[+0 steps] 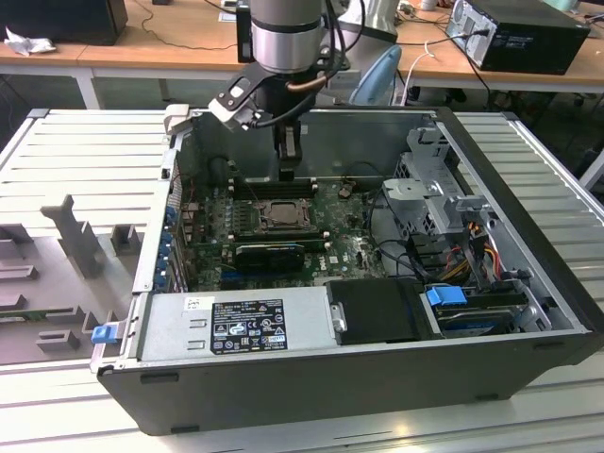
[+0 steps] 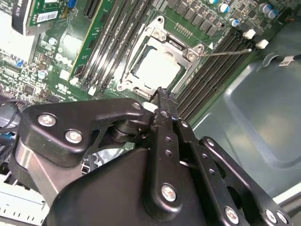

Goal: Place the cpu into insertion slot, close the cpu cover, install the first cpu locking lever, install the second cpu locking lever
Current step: 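Install the first cpu locking lever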

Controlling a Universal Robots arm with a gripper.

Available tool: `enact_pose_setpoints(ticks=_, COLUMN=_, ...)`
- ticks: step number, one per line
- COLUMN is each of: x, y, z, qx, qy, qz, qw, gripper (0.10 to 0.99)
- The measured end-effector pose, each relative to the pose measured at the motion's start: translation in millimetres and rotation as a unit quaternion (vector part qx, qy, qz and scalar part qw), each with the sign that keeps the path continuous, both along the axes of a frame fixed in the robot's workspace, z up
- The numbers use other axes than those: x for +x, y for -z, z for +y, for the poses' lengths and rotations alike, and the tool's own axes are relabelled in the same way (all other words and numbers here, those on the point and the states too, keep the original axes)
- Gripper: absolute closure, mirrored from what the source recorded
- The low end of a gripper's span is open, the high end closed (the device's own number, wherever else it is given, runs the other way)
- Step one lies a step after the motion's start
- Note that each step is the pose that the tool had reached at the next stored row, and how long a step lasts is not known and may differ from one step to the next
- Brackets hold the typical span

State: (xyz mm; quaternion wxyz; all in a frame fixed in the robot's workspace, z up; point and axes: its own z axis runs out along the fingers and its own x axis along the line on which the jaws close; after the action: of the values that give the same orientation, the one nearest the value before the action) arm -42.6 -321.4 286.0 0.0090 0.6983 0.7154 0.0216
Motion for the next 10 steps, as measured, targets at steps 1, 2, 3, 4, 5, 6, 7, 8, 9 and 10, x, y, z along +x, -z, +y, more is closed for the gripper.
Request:
enact_pose_setpoints(ticks=1, x=0.0, y=-1.3, z=0.0, qx=0.0001, qy=0.000, qz=0.0000, qw=1.0000, gripper=0.980)
enact_pose_setpoints(ticks=2, x=0.0, y=-2.5, z=0.0, qx=0.0000, qy=0.000, qz=0.0000, qw=1.0000, gripper=0.980)
enact_pose_setpoints(ticks=3, x=0.0, y=-4.1, z=0.0, qx=0.0001, qy=0.000, qz=-0.0001, qw=1.0000, gripper=0.980)
enact_pose_setpoints(ticks=4, x=0.0, y=-4.0, z=0.1, qx=0.0001, qy=-0.006, qz=-0.0001, qw=1.0000, gripper=0.980)
enact_pose_setpoints(ticks=5, x=0.0, y=-4.1, z=0.0, qx=0.0000, qy=-0.017, qz=0.0000, qw=0.9999, gripper=0.980)
enact_pose_setpoints(ticks=6, x=0.0, y=-4.1, z=0.0, qx=0.0000, qy=-0.027, qz=0.0000, qw=0.9996, gripper=0.980)
enact_pose_setpoints(ticks=7, x=0.0, y=-4.0, z=0.0, qx=0.0000, qy=-0.037, qz=-0.0001, qw=0.9993, gripper=0.980)
enact_pose_setpoints(ticks=8, x=0.0, y=-4.0, z=0.0, qx=0.0000, qy=-0.044, qz=-0.0001, qw=0.9990, gripper=0.980)
enact_pose_setpoints(ticks=9, x=0.0, y=-4.1, z=0.0, qx=0.0000, qy=-0.051, qz=0.0000, qw=0.9987, gripper=0.980)
enact_pose_setpoints(ticks=10, x=0.0, y=-4.1, z=0.0, qx=0.0000, qy=-0.059, qz=0.0000, qw=0.9983, gripper=0.980)
